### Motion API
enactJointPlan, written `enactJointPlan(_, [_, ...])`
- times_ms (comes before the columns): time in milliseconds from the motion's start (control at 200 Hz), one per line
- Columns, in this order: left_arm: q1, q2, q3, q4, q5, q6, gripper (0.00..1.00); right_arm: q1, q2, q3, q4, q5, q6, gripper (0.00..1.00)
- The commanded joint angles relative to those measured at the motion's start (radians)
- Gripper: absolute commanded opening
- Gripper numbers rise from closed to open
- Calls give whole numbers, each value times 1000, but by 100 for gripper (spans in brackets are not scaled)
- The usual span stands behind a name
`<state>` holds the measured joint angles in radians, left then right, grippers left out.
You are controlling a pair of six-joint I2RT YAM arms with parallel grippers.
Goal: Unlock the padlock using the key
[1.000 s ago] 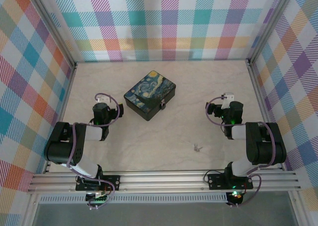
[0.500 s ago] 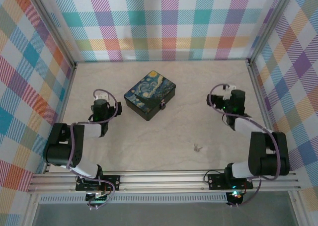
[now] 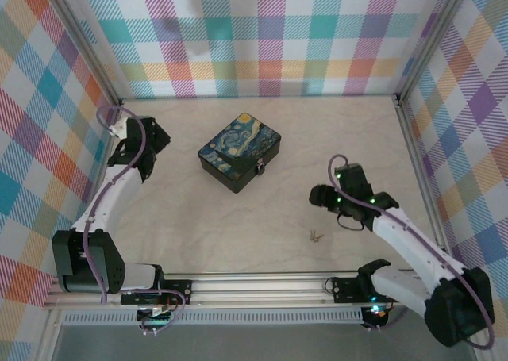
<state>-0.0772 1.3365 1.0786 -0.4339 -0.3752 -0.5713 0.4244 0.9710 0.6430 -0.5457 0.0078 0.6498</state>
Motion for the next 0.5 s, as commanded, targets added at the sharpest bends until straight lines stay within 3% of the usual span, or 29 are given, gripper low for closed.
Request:
enactJointPlan(0, [-117, -33, 25, -355, 9, -86, 99, 31, -27, -19, -183, 52, 159, 62])
enactJointPlan(195, [-251, -81, -22, -450, 27, -99, 100, 158, 47, -41, -224, 75, 258, 57])
enactJointPlan(340, [-281, -89, -53, -466, 44, -105, 100, 258, 98, -42, -233, 111, 320, 52])
enactJointPlan(495, [-293, -106, -51, -457, 73, -101, 99, 283, 162, -51, -205, 123, 345, 50])
